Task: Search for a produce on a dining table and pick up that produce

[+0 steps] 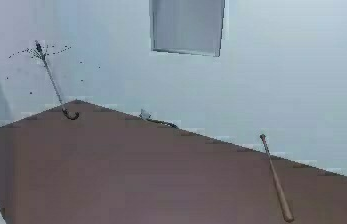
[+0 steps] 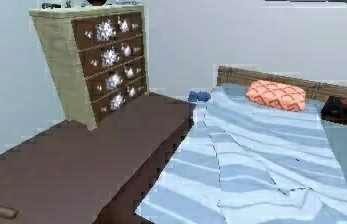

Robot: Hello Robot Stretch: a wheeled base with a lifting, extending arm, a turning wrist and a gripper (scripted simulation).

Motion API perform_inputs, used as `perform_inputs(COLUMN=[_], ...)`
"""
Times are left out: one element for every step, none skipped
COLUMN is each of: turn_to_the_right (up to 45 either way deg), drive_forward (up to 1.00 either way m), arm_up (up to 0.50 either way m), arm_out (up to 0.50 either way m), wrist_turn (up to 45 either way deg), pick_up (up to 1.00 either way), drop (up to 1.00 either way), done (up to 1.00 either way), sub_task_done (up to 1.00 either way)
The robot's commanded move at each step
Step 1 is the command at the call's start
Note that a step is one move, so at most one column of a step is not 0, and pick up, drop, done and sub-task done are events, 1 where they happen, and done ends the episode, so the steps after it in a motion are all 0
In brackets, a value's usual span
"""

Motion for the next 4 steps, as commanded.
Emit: perform_inputs(turn_to_the_right=[-45.0, -18.0, 0.0, -45.0], drive_forward=[0.0, 0.0, 0.2, 0.0], arm_up=[0.0, 0.0, 0.0, 0.0], arm_out=[0.0, 0.0, 0.0, 0.0], wrist_turn=[0.0, 0.0, 0.0, 0.0], pick_up=[0.0, 0.0, 0.0, 0.0], drop=[0.0, 0.0, 0.0, 0.0], done=[0.0, 0.0, 0.0, 0.0], sub_task_done=[0.0, 0.0, 0.0, 0.0])
